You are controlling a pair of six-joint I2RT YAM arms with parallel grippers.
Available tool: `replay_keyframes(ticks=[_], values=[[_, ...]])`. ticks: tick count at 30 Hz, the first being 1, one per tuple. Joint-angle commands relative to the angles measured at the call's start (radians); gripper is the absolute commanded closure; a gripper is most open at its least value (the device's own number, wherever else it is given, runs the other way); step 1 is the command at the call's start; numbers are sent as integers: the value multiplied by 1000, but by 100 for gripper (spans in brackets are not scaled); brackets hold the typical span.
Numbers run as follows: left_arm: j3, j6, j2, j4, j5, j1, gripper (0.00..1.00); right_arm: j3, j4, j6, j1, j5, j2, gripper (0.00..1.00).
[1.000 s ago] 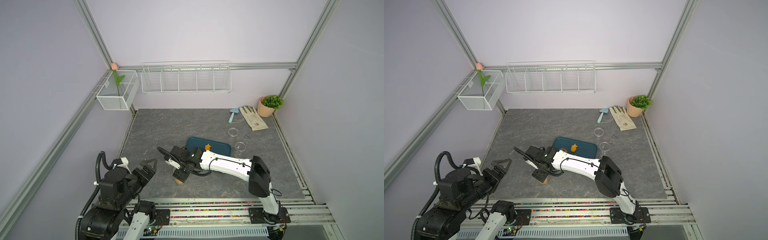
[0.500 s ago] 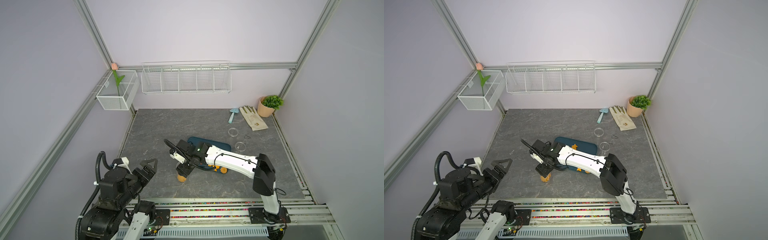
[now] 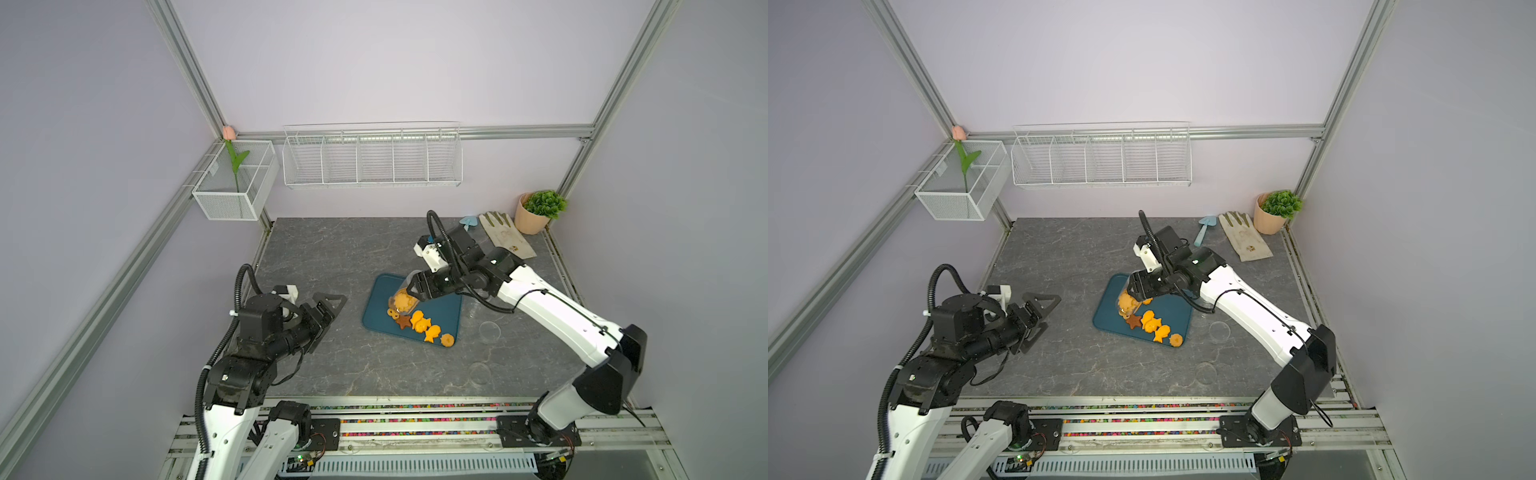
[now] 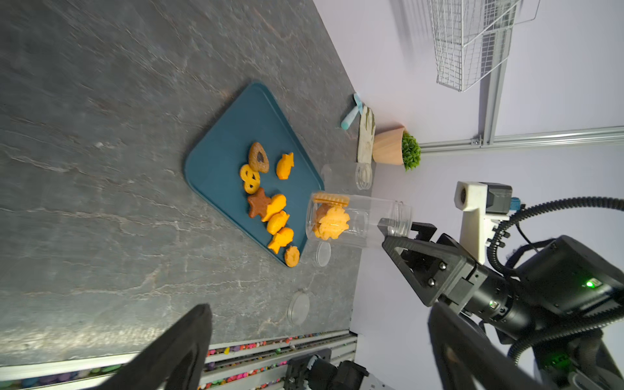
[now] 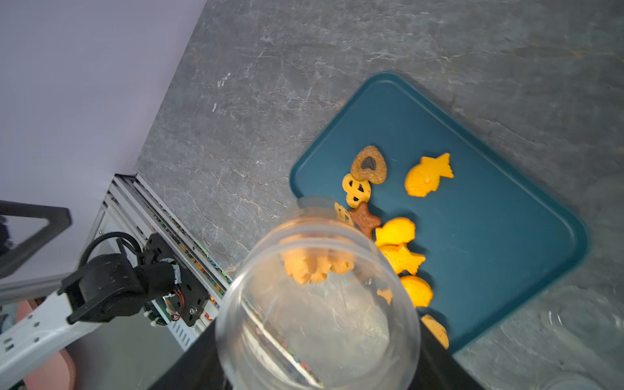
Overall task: Pour the cookies out of the jar
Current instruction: Pick up the jar from the center of the board.
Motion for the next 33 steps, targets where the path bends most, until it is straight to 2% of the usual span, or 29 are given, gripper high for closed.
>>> replay_keyframes(ticks=[1,6,9,13,19,33], values=[[-53,-122,19,276,57,-82,0,-74,61,127,-56,-101,-74,36],[-43,-93,168,383,67,-244,0,-148,136,264,-132,-197,-159,36],[-82,-183,200,543,107,-249,0,-177,188,335,-162,-229,-207,36],[-140,-324,212,772,72,-249,0,-218,279,443,-187,-249,-274,36],[-170,-478,282,1015,71,-250,0,-264,428,588,-197,-269,-336,36],[-78,-562,506,1241,138,-339,0,-302,592,752,-191,-357,-362,37]])
